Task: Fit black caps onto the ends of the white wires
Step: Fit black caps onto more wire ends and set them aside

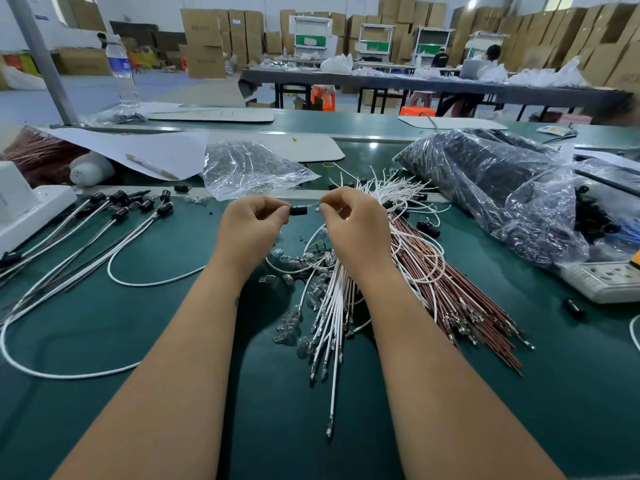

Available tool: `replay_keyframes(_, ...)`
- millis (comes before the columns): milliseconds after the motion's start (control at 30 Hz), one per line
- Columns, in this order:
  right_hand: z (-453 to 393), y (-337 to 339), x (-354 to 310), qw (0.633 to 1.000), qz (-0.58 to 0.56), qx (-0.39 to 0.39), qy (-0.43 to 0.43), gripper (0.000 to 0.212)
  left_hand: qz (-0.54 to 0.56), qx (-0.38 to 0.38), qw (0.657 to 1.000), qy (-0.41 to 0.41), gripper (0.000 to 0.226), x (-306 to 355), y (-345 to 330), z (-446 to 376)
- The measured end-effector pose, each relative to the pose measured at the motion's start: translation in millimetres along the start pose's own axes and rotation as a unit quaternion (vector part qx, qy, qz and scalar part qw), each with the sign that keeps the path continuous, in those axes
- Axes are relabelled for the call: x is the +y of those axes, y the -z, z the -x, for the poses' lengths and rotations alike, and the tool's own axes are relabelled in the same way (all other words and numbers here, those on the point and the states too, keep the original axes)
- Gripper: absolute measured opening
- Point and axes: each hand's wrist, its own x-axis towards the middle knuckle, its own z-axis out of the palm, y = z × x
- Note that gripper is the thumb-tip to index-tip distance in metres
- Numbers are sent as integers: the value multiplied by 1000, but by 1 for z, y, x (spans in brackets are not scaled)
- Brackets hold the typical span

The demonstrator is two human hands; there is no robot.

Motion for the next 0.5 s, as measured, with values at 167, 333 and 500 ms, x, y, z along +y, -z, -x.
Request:
replay_keyframes(167,-3,0,-1,997,-65,8,-43,14,-11,-8,1000,-18,19,1,-2,1)
replay_keyframes(333,-5,1,-2,988,-125,19,-84,13,-21,-24,998,-49,19,3,-7,2)
replay_keyframes(500,-5,0,-3,992,-101,14,-68,14,-30,-25,997,-63,19,5,-11,4)
